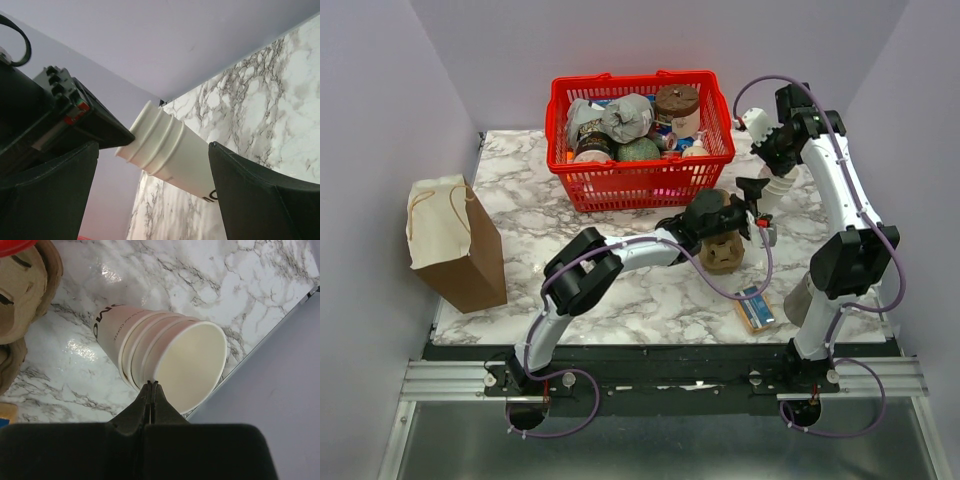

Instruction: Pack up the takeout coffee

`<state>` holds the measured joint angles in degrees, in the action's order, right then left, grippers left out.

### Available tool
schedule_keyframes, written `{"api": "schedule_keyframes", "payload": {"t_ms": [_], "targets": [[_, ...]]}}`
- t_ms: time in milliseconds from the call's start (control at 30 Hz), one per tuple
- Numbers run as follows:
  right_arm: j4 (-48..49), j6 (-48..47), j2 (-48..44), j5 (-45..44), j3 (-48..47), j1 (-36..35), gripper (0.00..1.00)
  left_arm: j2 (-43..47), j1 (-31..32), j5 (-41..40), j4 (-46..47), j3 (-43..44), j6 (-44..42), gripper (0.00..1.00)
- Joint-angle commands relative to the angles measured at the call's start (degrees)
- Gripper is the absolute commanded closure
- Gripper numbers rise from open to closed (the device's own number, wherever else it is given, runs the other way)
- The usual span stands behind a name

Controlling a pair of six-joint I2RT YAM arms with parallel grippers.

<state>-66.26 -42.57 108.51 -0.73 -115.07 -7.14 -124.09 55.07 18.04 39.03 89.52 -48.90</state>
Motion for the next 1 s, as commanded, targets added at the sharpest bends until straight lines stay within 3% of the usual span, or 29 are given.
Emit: {"api": "schedule_keyframes", "payload": {"t_ms": [0,167,267,300,400,567,733,967], "targets": [[-0.3,1.3,0.3,-1.7,-2.9,-0.3,1.00,4.4,0.2,-0.5,8.2,-0.8,5.5,0.01],[0.3,1.4,0.0,-1.6,-2.7,-0.3,1.00,8.2,-0.9,-13.2,6.5,2.8,20.3,0.01],[1.0,1.8,-0.1,-2.0,-2.3,-0.3,0.99,11.5,-3.2,-22.3,-4.6,6.9,39.4,0.01],[1.4,1.9,-0.5,-2.6,-1.9,-0.2,0.99,12.4,-4.1,-23.7,-13.4,8.5,51.6,0.01],[2.8,2.0,-1.4,-3.5,0.1,-0.3,0.99,13.0,-6.7,-21.3,-23.1,11.2,65.9,0.02],[4.8,2.9,-2.2,-3.6,2.7,-0.2,1.00,11.3,-7.1,-14.9,-23.5,7.1,88.3,0.03],[4.7,4.4,-2.2,-4.1,2.8,-0.2,0.99,8.6,-7.3,-11.0,-16.2,5.2,95.0,0.11],[4.6,7.2,-3.7,-3.4,1.3,1.6,0.99,6.8,-7.1,-11.6,-15.8,5.0,100.9,0.12]]}}
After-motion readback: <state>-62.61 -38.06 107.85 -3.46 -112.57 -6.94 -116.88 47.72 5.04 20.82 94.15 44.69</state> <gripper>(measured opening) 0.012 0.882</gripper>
